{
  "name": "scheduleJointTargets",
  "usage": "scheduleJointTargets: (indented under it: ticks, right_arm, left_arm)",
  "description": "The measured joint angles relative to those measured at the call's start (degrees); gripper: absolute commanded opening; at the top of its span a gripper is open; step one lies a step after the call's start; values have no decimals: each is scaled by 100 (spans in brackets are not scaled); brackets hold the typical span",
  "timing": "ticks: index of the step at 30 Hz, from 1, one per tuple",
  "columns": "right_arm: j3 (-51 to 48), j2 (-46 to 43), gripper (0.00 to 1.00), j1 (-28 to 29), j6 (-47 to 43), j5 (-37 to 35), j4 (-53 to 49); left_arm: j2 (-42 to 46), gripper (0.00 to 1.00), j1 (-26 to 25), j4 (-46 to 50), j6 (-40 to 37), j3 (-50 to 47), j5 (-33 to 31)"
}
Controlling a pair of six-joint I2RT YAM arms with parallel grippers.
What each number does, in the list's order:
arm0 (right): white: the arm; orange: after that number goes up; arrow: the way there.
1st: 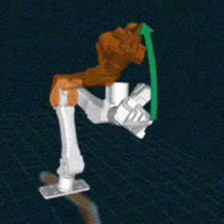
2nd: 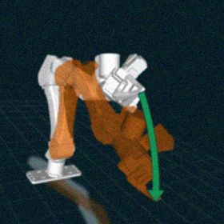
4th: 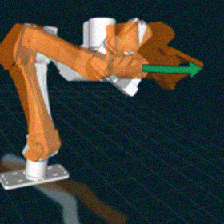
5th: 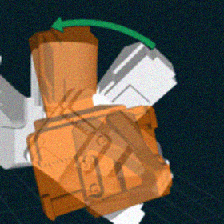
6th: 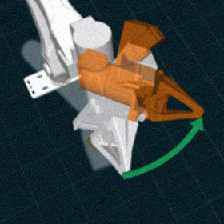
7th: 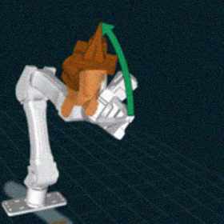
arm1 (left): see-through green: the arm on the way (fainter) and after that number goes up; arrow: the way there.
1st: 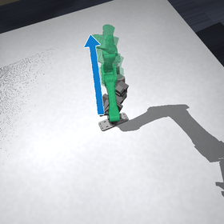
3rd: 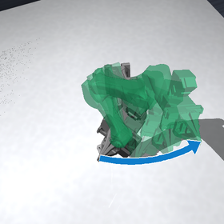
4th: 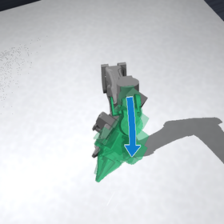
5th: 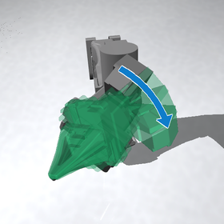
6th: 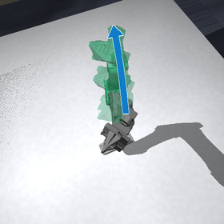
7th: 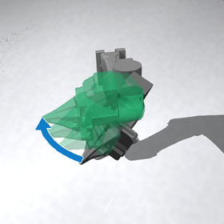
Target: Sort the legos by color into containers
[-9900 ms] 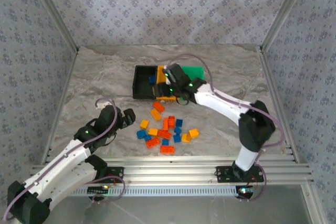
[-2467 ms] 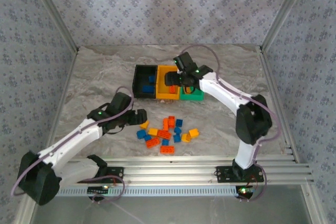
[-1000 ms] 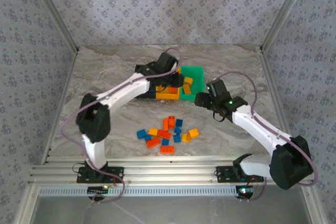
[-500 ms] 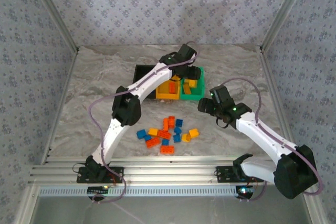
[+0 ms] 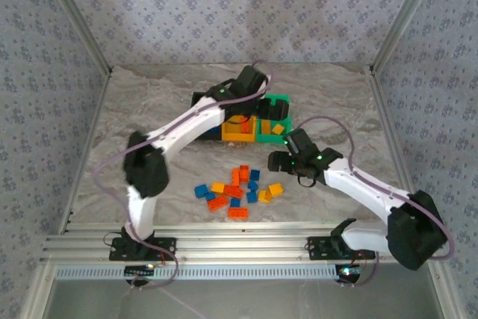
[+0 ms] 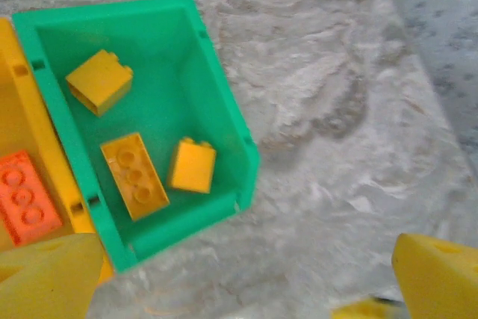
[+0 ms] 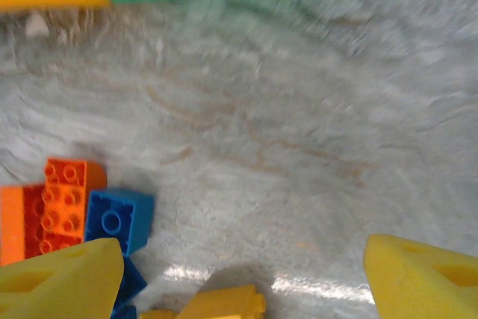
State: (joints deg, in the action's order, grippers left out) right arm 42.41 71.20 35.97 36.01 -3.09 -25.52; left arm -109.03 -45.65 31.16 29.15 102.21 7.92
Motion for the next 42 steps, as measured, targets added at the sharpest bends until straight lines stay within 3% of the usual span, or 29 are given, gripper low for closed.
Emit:
scheduleJointTargets:
  ticks: [5, 9, 13, 23, 25, 29, 34, 39, 42]
  right_arm:
    - [0, 400, 82, 417, 2, 11, -11]
    - [-7, 614, 80, 682, 46, 15, -59]
    - [-57, 662, 75, 863, 109, 9, -177]
    - [-155, 697, 58, 658, 350, -260, -844]
    - [-157, 688, 61, 511, 367, -348, -968]
    - [-275, 404, 79, 402, 369, -372, -966]
    - [-280, 372, 79, 437, 378, -219, -892]
    - [-411, 643, 69, 564, 538, -92, -857]
    - [-498, 682, 56, 619, 610, -74, -866]
  left_arm:
    - [2203, 99, -90, -846, 251, -2522, -214]
    - [3311, 99, -57, -887, 455, -4037, -702]
    - [4050, 99, -48, -599, 610, -4918, -1126]
    - [4500, 99, -31, -393, 726, -5040, -1639]
    - [4485, 99, -9, -391, 739, -5040, -1668]
    - [4476, 99, 35, -389, 739, -5040, -1705]
    - [4476, 99, 96, -387, 739, -5042, -1757]
    - [4478, 100, 142, -391, 745, -5112, -1784]
    - [4481, 100, 192, -387, 761, -5233, -1784]
